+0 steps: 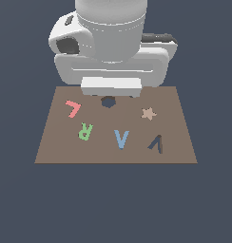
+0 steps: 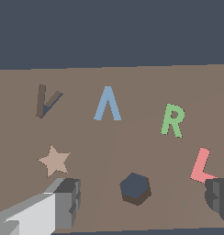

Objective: Insert a designated object into the corresponding slot on a board.

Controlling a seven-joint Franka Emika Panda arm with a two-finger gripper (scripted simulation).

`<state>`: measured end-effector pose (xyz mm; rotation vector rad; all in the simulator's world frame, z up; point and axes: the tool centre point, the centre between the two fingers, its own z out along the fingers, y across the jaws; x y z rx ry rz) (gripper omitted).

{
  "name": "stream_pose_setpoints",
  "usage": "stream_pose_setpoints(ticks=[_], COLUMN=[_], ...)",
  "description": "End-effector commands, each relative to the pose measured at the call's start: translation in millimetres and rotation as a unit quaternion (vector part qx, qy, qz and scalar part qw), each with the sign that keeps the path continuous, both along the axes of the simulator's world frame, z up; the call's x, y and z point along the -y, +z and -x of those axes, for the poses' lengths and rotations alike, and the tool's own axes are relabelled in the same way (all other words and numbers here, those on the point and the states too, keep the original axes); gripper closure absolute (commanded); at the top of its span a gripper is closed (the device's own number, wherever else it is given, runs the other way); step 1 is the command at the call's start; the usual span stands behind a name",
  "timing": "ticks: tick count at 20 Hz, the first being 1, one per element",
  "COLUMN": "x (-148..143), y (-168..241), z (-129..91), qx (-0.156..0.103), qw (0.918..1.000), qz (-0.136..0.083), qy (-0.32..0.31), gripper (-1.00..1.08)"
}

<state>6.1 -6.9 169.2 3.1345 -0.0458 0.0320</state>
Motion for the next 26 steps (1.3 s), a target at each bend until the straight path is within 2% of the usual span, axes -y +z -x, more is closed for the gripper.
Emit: stream_pose_setpoints(ticks=[1,11,26], x=[0,-4,-21], y=[0,-21,-102], z=[0,-12,-61], qx=[0.0,-0.002,-0.009], qw=[1.0,1.0,0.9999], qz=[0.0,-0.001,-0.003], qy=[0.0,-0.001,-0.007], gripper=[-0.92,-0.92,-0.92])
